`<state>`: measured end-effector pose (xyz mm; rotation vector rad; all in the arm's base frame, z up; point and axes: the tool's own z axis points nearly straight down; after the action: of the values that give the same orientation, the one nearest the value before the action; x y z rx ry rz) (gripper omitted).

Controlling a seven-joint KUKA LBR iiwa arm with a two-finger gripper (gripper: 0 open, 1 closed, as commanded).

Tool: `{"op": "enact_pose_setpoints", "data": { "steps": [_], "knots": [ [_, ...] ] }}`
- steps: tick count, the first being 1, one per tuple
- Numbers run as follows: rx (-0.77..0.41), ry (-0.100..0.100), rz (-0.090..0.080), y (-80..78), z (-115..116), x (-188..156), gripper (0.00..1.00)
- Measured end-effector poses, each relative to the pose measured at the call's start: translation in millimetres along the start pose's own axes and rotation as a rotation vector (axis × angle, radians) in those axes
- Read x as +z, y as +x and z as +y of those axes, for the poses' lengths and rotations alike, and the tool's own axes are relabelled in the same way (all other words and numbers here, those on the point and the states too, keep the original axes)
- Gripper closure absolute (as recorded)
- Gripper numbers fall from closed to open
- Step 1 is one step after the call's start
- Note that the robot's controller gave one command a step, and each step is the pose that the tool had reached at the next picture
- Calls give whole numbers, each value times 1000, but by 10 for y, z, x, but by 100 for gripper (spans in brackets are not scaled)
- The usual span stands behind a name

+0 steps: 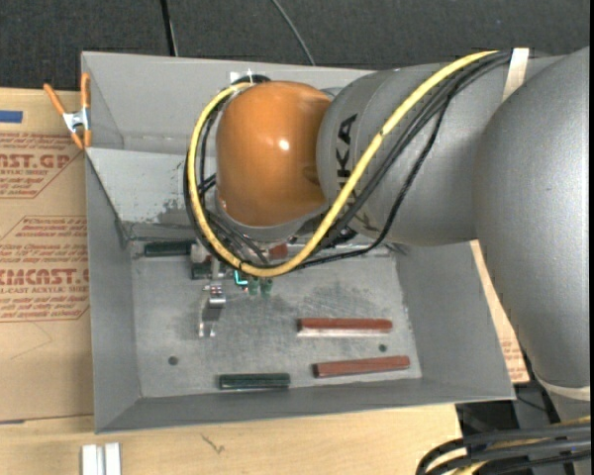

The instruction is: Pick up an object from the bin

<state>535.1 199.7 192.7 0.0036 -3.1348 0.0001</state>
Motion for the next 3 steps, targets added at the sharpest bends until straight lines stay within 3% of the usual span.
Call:
{"op": "enact_pose_setpoints", "data": {
  "steps": [1, 2, 3],
  "knots": [
    [1, -1, -8, -20, -9, -45, 0],
    [-59, -3, -10, -175, -77, 21, 0],
    [-242, 0, -10, -428, -294, 333, 0]
  ]
}}
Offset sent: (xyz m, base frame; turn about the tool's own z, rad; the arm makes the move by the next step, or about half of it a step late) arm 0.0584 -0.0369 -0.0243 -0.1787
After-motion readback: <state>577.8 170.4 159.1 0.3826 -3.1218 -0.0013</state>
